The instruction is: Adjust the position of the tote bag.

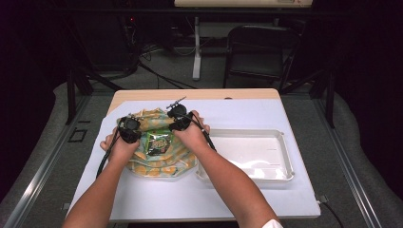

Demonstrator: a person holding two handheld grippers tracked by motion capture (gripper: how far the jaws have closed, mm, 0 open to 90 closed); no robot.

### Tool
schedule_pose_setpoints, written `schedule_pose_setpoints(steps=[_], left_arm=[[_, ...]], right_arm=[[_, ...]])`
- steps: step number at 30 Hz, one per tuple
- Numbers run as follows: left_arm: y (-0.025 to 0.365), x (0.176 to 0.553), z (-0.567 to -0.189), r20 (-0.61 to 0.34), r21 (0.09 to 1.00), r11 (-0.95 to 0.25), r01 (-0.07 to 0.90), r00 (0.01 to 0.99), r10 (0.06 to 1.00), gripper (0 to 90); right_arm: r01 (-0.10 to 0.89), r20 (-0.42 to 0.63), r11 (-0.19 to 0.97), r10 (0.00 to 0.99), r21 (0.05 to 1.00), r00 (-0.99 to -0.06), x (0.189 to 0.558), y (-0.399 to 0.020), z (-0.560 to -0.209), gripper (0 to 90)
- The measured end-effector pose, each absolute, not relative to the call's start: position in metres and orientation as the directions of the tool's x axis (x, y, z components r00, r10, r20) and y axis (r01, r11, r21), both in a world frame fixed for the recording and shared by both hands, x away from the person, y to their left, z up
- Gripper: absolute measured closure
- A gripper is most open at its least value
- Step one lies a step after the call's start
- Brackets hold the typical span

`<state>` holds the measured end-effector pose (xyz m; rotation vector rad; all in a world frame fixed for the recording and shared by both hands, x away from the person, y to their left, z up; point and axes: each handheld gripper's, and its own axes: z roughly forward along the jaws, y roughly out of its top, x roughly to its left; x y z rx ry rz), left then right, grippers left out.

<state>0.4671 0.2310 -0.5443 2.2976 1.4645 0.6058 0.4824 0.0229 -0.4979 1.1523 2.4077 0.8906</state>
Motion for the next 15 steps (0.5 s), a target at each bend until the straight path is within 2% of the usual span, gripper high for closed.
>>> schedule_pose_setpoints(steps=[8,15], left_arm=[[0.231,0.467,-0.544,0.168,0.504,-0.405,0.763,0.373,0.912,89.9],[0.231,0.467,-0.545,0.166,0.508,-0.401,0.762,0.371,0.914,89.9]], right_arm=[[0.570,-0.021,0.491,0.769,0.659,-0.639,0.464,0.025,-0.477,64.5],[0.569,-0.012,0.543,0.730,0.617,-0.684,0.445,0.044,-0.489,71.9]])
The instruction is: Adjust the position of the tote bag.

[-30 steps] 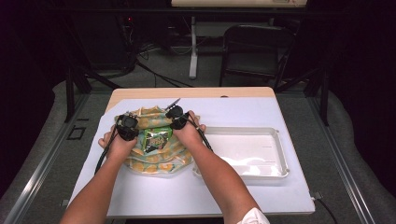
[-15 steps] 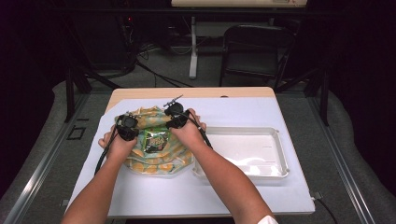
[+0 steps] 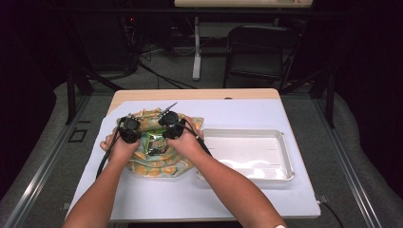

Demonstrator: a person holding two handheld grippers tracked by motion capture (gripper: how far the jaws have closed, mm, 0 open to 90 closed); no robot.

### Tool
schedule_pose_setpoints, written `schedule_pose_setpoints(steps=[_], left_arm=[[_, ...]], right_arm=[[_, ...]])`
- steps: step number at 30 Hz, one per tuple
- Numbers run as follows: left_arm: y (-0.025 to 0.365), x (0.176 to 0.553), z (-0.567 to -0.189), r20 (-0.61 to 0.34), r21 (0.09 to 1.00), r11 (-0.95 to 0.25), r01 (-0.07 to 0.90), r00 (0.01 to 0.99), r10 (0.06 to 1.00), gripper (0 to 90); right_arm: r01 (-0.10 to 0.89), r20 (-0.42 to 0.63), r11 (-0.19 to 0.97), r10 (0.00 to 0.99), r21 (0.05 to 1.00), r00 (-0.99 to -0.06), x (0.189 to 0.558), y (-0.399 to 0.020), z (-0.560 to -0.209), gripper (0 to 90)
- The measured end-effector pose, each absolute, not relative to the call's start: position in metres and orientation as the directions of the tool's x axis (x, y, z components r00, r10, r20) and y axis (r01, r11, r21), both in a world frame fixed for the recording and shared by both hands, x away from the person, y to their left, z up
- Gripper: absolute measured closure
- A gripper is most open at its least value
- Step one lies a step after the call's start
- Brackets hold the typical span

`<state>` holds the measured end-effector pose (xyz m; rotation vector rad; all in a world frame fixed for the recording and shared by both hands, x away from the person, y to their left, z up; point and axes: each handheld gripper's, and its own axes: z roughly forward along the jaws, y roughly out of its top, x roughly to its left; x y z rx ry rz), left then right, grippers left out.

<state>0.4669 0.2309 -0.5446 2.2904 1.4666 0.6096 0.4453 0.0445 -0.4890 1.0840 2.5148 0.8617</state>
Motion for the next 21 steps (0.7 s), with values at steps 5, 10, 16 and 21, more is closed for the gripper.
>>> schedule_pose_setpoints(steps=[5,10,16,21], left_arm=[[0.232,0.467,-0.545,0.163,0.510,-0.401,0.761,0.372,0.914,89.9],[0.232,0.467,-0.545,0.154,0.512,-0.395,0.762,0.371,0.916,89.9],[0.232,0.467,-0.544,0.155,0.511,-0.392,0.765,0.366,0.918,89.9],[0.232,0.467,-0.544,0.164,0.506,-0.402,0.763,0.373,0.913,89.7]], right_arm=[[0.595,-0.016,0.573,0.728,0.564,-0.686,0.439,0.046,-0.502,75.7],[0.620,-0.019,0.599,0.727,0.507,-0.687,0.429,0.034,-0.511,79.1],[0.642,-0.001,0.609,0.726,0.467,-0.688,0.417,0.025,-0.515,80.4],[0.651,0.007,0.611,0.726,0.450,-0.687,0.411,0.018,-0.522,81.1]])
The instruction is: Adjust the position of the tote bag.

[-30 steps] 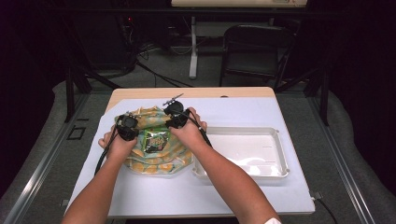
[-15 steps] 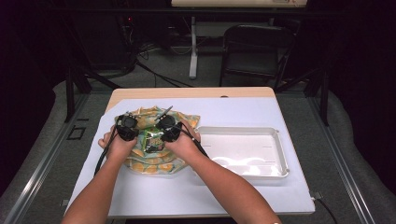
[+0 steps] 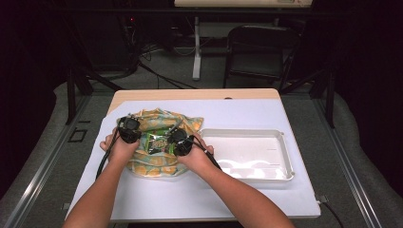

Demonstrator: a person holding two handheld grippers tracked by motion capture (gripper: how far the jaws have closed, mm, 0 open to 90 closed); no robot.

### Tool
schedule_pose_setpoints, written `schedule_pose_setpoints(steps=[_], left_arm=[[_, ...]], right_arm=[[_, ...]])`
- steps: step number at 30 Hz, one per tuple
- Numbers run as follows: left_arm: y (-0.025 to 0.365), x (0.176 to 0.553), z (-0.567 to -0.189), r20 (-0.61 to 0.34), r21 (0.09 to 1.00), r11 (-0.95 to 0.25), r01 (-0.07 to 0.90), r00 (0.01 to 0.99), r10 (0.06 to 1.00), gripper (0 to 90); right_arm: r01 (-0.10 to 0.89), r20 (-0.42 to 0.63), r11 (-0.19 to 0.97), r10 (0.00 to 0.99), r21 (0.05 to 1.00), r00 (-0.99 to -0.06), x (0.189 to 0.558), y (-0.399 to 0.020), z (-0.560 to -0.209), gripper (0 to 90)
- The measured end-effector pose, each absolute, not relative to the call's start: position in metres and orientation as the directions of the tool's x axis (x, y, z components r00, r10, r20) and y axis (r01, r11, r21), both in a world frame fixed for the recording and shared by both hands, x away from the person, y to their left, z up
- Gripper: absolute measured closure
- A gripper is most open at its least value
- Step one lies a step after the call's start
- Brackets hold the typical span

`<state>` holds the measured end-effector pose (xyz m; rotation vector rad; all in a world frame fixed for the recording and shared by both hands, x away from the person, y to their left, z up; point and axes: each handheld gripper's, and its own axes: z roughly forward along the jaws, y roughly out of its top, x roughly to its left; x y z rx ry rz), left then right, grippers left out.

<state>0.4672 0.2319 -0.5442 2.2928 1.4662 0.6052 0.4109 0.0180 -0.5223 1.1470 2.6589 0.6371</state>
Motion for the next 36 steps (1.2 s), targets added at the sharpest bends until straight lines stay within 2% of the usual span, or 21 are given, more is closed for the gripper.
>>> schedule_pose_setpoints(steps=[3,5,10,15,19,25,36], left_arm=[[0.231,0.466,-0.544,0.170,0.507,-0.407,0.760,0.375,0.911,87.3],[0.230,0.465,-0.541,0.157,0.512,-0.405,0.758,0.381,0.911,82.8],[0.227,0.453,-0.524,0.158,0.555,-0.432,0.710,0.420,0.894,81.1],[0.224,0.437,-0.507,0.134,0.584,-0.442,0.681,0.457,0.879,81.3],[0.220,0.421,-0.497,0.084,0.605,-0.434,0.668,0.489,0.868,89.2],[0.219,0.400,-0.501,0.067,0.584,-0.461,0.668,0.526,0.848,90.0],[0.221,0.365,-0.519,0.045,0.600,-0.458,0.656,0.544,0.838,87.7]], right_arm=[[0.656,0.014,0.610,0.728,0.445,-0.686,0.409,0.015,-0.526,81.0],[0.660,0.018,0.606,0.730,0.445,-0.683,0.408,0.015,-0.528,80.7],[0.657,0.018,0.607,0.728,0.447,-0.685,0.407,0.016,-0.530,79.9],[0.657,0.023,0.598,0.731,0.459,-0.682,0.407,0.015,-0.532,79.7],[0.662,0.029,0.593,0.734,0.458,-0.678,0.407,0.014,-0.532,79.3],[0.664,0.028,0.585,0.740,0.466,-0.672,0.407,0.011,-0.532,79.0],[0.665,0.033,0.575,0.744,0.477,-0.667,0.404,0.007,-0.532,77.8]])
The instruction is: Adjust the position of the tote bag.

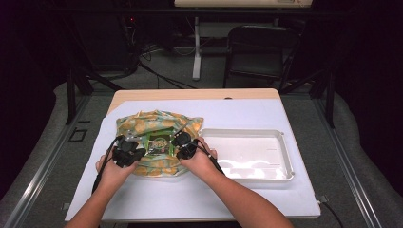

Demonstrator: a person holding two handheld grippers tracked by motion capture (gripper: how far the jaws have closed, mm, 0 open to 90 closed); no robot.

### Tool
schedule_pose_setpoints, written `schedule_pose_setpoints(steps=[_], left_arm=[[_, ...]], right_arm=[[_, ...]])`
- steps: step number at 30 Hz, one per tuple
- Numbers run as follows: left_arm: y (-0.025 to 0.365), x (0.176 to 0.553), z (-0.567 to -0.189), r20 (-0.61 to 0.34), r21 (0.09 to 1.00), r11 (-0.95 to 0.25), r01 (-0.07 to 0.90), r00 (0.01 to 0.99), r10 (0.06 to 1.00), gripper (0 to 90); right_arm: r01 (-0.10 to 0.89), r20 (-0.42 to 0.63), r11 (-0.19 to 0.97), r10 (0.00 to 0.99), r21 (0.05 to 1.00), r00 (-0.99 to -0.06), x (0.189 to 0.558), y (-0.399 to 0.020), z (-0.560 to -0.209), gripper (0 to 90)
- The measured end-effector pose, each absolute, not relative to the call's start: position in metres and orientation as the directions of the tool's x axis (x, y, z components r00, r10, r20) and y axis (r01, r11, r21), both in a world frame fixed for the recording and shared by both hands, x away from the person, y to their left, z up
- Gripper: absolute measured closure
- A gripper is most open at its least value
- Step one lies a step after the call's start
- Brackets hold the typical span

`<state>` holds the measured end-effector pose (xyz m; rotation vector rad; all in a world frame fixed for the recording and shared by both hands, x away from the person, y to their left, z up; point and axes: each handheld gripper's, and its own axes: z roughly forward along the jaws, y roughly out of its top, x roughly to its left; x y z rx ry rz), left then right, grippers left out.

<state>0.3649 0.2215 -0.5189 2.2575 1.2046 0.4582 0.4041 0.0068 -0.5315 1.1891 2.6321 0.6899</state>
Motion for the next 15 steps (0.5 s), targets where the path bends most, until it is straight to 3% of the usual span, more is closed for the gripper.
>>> schedule_pose_setpoints(steps=[15], left_arm=[[0.218,0.334,-0.537,-0.002,0.614,-0.466,0.637,0.592,0.806,85.8]], right_arm=[[0.642,0.009,0.582,0.738,0.499,-0.675,0.398,0.006,-0.534,74.7]])
